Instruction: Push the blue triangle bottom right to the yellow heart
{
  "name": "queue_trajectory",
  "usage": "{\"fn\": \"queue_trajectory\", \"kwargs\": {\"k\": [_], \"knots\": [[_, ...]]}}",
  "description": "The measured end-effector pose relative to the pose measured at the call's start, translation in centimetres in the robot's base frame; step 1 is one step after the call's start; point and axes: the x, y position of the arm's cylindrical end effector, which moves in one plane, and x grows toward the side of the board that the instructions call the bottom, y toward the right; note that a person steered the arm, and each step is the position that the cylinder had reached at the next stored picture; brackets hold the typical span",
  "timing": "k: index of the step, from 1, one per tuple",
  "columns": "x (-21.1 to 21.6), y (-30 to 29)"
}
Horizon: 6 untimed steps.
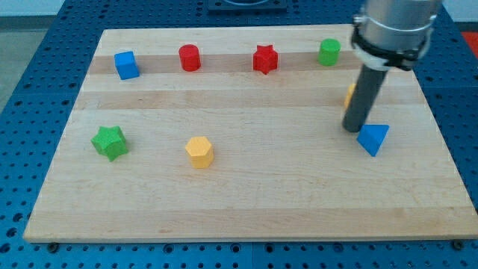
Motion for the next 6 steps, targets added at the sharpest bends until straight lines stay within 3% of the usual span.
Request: {"fn": "queue_trajectory", "kwargs": {"k": [1, 2, 4, 6], "knots": [[1.3, -3.5], [5.6, -3.5], [6.3, 2.9], [4.3, 5.7]]}}
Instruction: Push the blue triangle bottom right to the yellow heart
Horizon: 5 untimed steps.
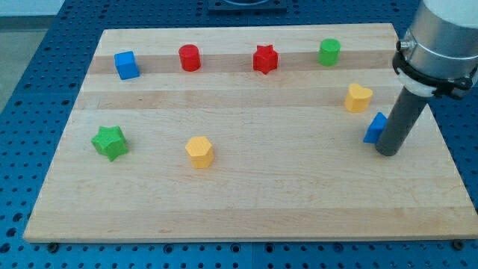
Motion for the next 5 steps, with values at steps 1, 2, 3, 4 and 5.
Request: {"fn": "queue_trajectory", "kwargs": {"k": [1, 2, 3, 4, 5], "knots": [[0.8, -2.0], [2.1, -5.6], [1.2, -9.1], [-3.4, -9.1], [-3.4, -8.4]]}}
